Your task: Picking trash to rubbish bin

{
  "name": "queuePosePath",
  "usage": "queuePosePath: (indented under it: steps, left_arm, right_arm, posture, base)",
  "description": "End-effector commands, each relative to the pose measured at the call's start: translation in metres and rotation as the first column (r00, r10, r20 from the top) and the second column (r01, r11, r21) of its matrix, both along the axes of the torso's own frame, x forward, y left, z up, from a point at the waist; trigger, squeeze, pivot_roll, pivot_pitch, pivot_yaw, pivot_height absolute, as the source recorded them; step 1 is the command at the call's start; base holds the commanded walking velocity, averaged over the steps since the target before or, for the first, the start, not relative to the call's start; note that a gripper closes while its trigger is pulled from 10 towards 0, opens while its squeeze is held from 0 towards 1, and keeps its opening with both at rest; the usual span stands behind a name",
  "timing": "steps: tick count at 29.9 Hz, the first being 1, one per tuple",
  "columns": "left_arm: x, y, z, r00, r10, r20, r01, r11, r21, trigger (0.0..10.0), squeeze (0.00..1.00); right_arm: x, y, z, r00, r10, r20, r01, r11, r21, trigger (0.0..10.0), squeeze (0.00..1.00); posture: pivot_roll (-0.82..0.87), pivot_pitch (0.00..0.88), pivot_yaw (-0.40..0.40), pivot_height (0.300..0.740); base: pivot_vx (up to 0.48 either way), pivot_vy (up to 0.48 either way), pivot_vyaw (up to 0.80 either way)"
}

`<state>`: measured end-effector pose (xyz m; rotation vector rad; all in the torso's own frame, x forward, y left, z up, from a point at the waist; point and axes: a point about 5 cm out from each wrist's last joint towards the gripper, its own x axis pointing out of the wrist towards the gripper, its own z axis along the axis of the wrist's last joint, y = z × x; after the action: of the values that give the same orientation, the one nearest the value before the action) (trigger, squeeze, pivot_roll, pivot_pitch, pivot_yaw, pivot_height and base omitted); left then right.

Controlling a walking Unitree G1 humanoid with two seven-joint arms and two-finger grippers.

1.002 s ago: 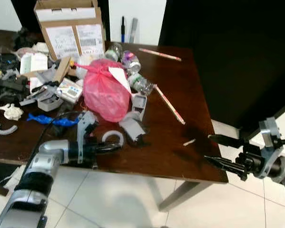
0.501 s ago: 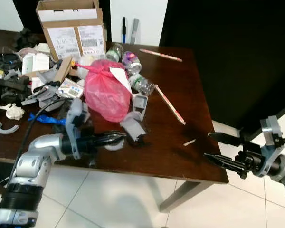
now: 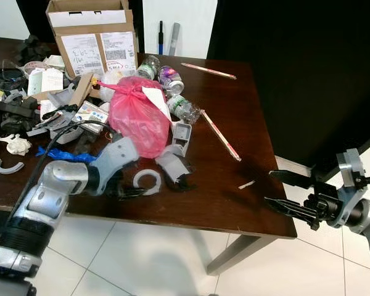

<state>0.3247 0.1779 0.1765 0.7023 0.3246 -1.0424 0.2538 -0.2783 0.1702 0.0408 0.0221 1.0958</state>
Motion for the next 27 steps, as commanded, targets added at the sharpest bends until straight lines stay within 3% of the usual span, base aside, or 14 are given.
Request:
queuePosePath:
  steps: [1, 4, 8, 10, 13, 14, 15, 16, 22, 27]
  left_arm:
    - [-0.001, 0.001, 0.004, 0.997, -0.073, -0.011, 0.074, 0.990, 0.121, 10.0, 1.00]
    - [-0.002, -0.003, 0.008, 0.990, -0.136, -0.034, 0.140, 0.975, 0.175, 10.0, 1.00]
    - [-0.002, -0.008, 0.013, 0.982, -0.181, -0.045, 0.186, 0.966, 0.177, 10.0, 1.00]
    - [-0.003, -0.013, 0.019, 0.964, -0.248, -0.099, 0.262, 0.947, 0.183, 10.0, 1.00]
    - [-0.004, -0.013, 0.021, 0.953, -0.278, -0.124, 0.298, 0.935, 0.192, 10.0, 1.00]
    - [-0.002, -0.013, 0.022, 0.951, -0.279, -0.131, 0.300, 0.935, 0.191, 10.0, 0.76]
    - [-0.001, -0.013, 0.023, 0.951, -0.278, -0.135, 0.301, 0.934, 0.191, 10.0, 0.76]
    - [0.001, -0.011, 0.023, 0.948, -0.279, -0.153, 0.306, 0.930, 0.203, 10.0, 0.00]
    - [0.000, -0.008, 0.021, 0.919, -0.297, -0.261, 0.355, 0.911, 0.212, 10.0, 0.00]
    - [0.001, -0.009, 0.012, 0.911, -0.284, -0.299, 0.358, 0.905, 0.231, 10.0, 0.00]
  right_arm:
    - [-0.002, 0.000, -0.005, 1.000, 0.000, -0.015, 0.000, 1.000, -0.006, 10.0, 0.00]
    - [-0.003, -0.001, -0.004, 1.000, -0.004, -0.014, 0.004, 1.000, -0.008, 10.0, 0.00]
    - [-0.003, -0.001, -0.004, 1.000, -0.006, -0.013, 0.006, 1.000, -0.011, 10.0, 0.00]
    - [-0.002, -0.001, -0.003, 1.000, -0.008, -0.012, 0.008, 1.000, -0.014, 10.0, 0.00]
    - [-0.002, -0.001, -0.003, 1.000, -0.008, -0.013, 0.008, 1.000, -0.014, 10.0, 0.00]
    - [-0.002, -0.001, -0.003, 1.000, -0.008, -0.013, 0.007, 1.000, -0.015, 10.0, 0.00]
    - [-0.002, 0.000, -0.003, 1.000, -0.007, -0.013, 0.007, 1.000, -0.015, 10.0, 0.00]
    - [-0.002, 0.000, -0.003, 1.000, -0.007, -0.014, 0.007, 1.000, -0.015, 10.0, 0.00]
    - [-0.003, -0.001, -0.004, 1.000, -0.012, -0.016, 0.012, 1.000, -0.016, 10.0, 0.00]
    - [-0.004, 0.000, -0.005, 1.000, -0.013, -0.019, 0.013, 1.000, -0.015, 10.0, 0.00]
  posture:
    - [0.00, 0.136, -0.051, 0.740]
    - [0.00, 0.136, -0.053, 0.740]
    - [0.00, 0.136, -0.053, 0.740]
    - [0.00, 0.138, -0.053, 0.740]
    - [0.00, 0.138, -0.053, 0.740]
    - [0.00, 0.139, -0.053, 0.740]
    - [0.00, 0.139, -0.053, 0.740]
    - [0.00, 0.141, -0.053, 0.740]
    - [-0.01, 0.143, -0.047, 0.740]
    - [-0.01, 0.148, -0.043, 0.740]
  base:
    - [0.000, 0.000, 0.00]
    - [0.000, 0.000, 0.00]
    - [0.000, 0.000, 0.00]
    - [0.000, 0.000, 0.00]
    - [0.000, 0.000, 0.00]
    - [0.000, 0.000, 0.00]
    - [0.000, 0.000, 0.00]
    - [0.000, 0.000, 0.00]
    - [0.000, 0.000, 0.00]
    - [0.000, 0.000, 0.00]
